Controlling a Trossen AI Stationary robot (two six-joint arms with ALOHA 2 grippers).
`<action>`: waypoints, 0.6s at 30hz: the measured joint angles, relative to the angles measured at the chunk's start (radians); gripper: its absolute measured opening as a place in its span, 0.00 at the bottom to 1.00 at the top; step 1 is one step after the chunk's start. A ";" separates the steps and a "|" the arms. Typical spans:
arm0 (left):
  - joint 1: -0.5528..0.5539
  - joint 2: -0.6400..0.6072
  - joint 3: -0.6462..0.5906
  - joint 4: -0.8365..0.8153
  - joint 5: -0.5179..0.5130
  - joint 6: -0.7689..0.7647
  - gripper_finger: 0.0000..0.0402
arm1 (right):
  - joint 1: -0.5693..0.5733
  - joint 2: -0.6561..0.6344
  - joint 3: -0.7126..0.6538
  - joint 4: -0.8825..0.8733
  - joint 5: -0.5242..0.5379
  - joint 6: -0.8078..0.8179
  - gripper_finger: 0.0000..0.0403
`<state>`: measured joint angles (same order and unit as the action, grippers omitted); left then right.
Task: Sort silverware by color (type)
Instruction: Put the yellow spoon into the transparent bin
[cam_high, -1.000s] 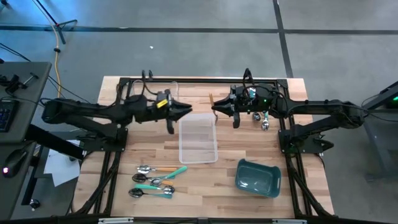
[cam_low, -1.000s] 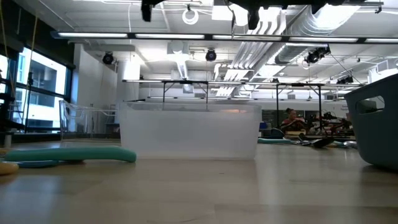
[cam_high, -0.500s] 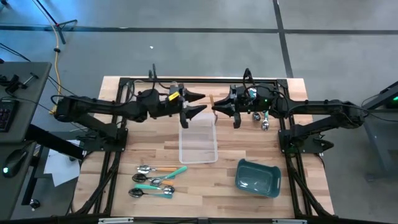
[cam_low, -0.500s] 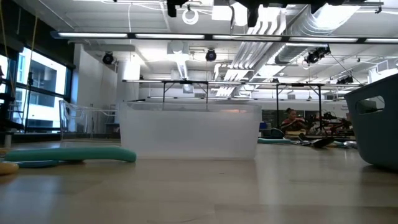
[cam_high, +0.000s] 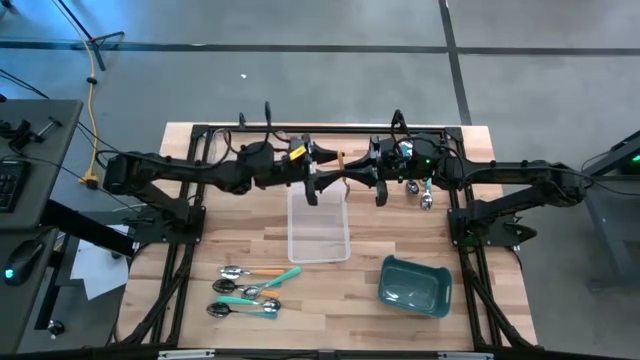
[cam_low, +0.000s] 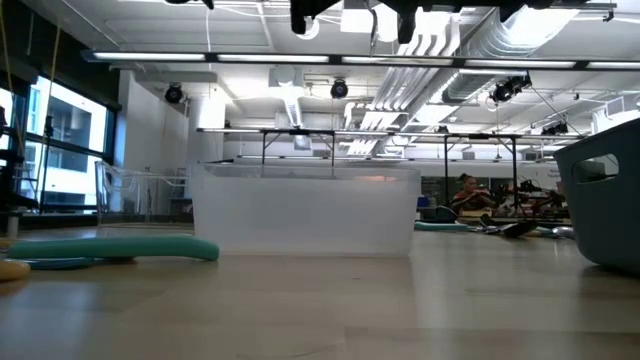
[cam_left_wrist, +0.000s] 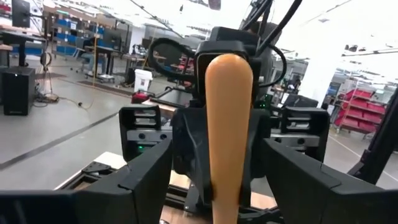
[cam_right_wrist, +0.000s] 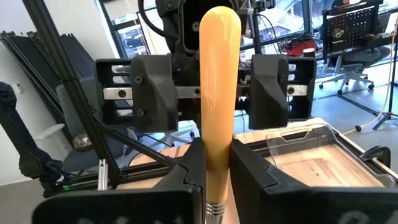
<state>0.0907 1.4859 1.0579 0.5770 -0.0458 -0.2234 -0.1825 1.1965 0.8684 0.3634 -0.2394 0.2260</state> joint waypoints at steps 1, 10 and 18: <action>0.004 0.000 0.004 0.001 0.007 0.000 0.59 | 0.000 0.000 0.000 0.000 0.000 0.000 0.08; 0.030 -0.002 0.022 -0.015 0.075 0.000 0.55 | 0.000 0.000 0.000 -0.006 0.000 -0.008 0.08; 0.034 -0.002 0.022 -0.018 0.060 0.006 0.35 | 0.000 0.000 0.000 -0.007 0.001 -0.010 0.08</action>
<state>0.1243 1.4837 1.0794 0.5589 0.0143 -0.2174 -0.1826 1.1965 0.8684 0.3560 -0.2386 0.2161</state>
